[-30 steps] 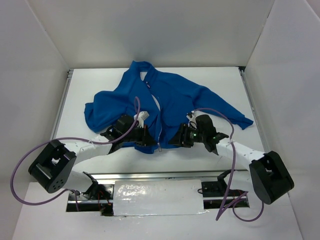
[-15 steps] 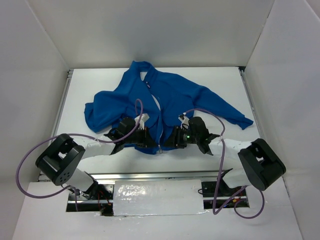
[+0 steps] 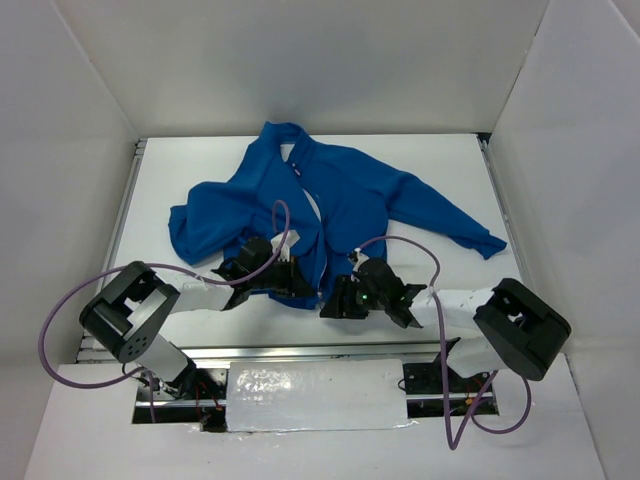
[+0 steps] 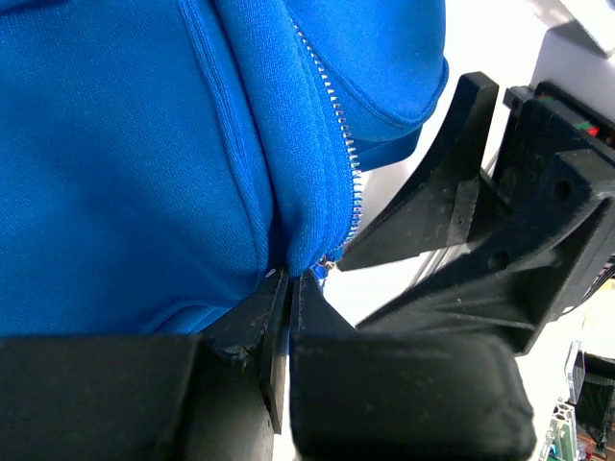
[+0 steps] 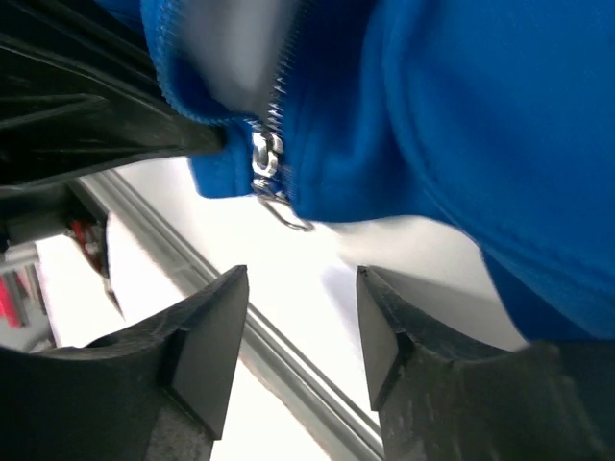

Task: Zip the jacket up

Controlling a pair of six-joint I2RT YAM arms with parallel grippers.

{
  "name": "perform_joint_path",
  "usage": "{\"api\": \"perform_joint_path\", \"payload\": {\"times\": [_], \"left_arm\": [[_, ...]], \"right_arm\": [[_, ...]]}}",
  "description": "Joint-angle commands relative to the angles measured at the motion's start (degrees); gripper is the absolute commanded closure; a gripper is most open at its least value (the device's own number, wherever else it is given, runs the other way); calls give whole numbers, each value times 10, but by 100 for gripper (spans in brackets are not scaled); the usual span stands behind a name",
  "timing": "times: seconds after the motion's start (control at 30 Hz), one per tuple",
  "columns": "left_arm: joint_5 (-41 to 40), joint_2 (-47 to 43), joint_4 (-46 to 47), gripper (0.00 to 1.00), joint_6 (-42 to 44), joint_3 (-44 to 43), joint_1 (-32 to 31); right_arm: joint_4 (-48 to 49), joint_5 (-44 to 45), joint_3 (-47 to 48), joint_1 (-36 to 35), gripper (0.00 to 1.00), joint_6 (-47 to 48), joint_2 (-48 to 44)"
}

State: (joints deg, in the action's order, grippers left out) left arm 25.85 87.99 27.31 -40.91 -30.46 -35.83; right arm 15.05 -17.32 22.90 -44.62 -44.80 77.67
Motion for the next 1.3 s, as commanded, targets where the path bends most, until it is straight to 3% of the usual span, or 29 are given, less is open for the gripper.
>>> {"api": "perform_joint_path", "payload": {"times": [0.0,0.27,0.5,0.57,0.6,0.63,0.7,0.9,1.03,1.1,1.27], "left_arm": [[18,4,6,100,6,5,-3],[37,8,25,100,0,7,-4],[40,9,25,100,-5,6,-3],[20,5,-10,80,-6,-3,-3],[-4,-3,-24,44,-6,-6,-3],[-19,-10,-39,25,-3,-12,-3],[-50,-28,-82,1,-1,-17,-3],[-222,-136,-188,1,-17,-62,-3],[-266,-153,-235,1,-8,-121,-3],[-277,-130,-264,1,13,-178,-3],[-246,40,-345,1,80,-373,9]], "right_arm": [[45,43,-20,-13,42,-31,-10],[172,35,-58,-17,40,-54,28],[198,66,-43,-17,41,-59,72],[196,77,-42,-17,42,-70,71],[191,87,-43,-17,42,-72,69],[190,91,-44,-18,42,-77,65],[195,96,-58,-18,43,-84,51],[197,84,-101,-32,44,-97,-17],[169,95,-127,-37,44,-98,-107],[125,113,-119,-36,43,-89,-149],[45,162,-102,-35,43,-89,-234]]}}
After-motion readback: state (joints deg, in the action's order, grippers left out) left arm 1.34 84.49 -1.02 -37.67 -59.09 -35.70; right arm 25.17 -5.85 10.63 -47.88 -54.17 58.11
